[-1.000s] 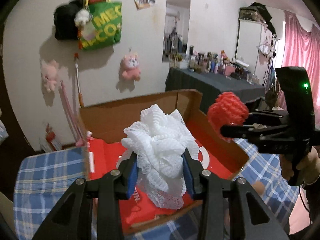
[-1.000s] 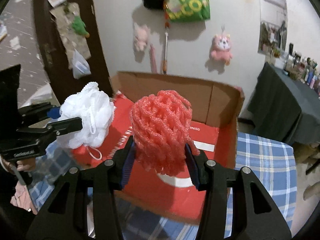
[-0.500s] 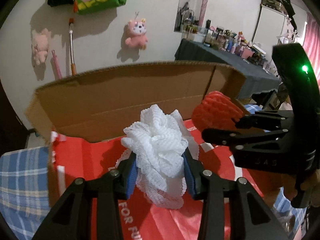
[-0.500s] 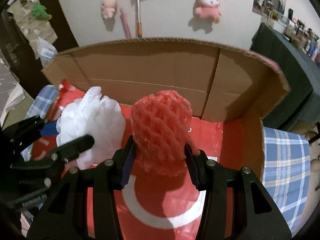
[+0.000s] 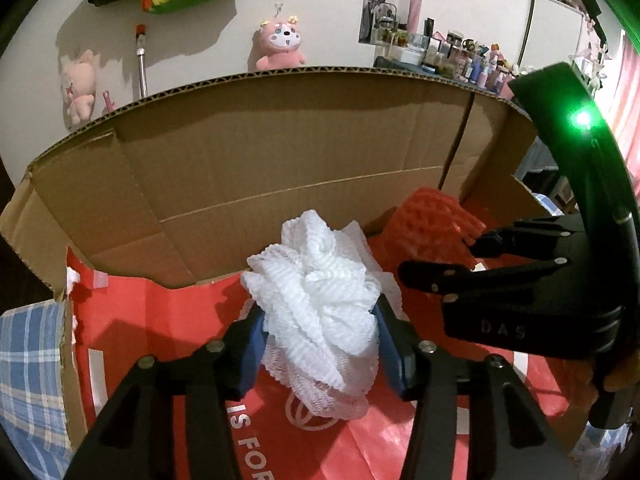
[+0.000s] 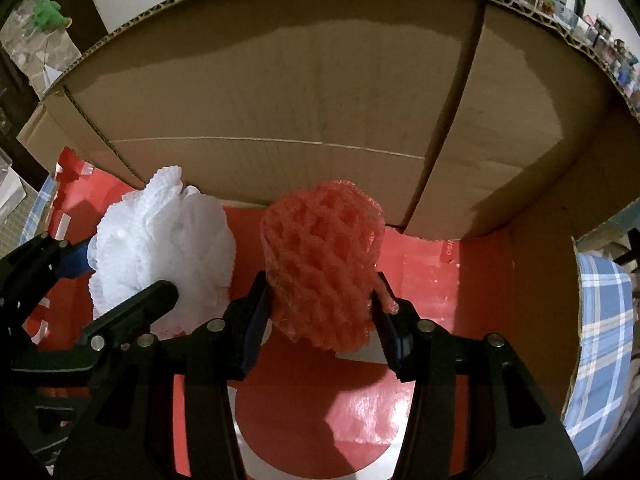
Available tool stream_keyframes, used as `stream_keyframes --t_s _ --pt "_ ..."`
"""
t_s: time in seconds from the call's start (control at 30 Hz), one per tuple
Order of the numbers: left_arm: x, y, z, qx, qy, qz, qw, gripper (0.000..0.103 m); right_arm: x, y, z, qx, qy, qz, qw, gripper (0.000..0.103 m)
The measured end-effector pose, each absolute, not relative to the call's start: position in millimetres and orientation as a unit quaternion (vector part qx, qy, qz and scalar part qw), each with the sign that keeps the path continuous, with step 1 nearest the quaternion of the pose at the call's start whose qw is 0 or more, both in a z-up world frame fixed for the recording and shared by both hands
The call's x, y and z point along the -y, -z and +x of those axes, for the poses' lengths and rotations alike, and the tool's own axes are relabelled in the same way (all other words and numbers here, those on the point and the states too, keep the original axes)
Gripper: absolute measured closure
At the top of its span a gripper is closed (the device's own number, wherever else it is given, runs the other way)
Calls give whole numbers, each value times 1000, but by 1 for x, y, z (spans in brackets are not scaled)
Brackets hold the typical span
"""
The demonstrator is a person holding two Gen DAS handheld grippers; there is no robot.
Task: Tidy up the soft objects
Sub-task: 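Carry both held items into the cardboard box and open both tools, then lift both tools out of the box and back toward the bed items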
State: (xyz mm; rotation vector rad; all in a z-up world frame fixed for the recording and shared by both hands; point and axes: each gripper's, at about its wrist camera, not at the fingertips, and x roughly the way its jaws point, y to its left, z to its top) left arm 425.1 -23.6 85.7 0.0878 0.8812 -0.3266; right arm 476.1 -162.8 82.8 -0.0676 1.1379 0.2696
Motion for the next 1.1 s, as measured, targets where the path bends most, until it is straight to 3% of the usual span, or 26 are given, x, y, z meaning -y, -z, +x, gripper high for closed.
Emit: stream_keyframes --t_s 0.3,0.5,0.7,1.1 --pt "24 -88 428 -422 153 36 893 41 158 -86 471 -534 -119 -41 836 52" --pt "22 -93 423 -409 142 41 900 29 152 -88 470 -533 -109 -55 837 43" --pt "18 -101 416 -400 135 40 906 21 148 -89 470 -529 -100 -64 840 40" --pt "8 -164 358 -328 118 43 936 3 146 -137 423 -480 -89 -75 870 30"
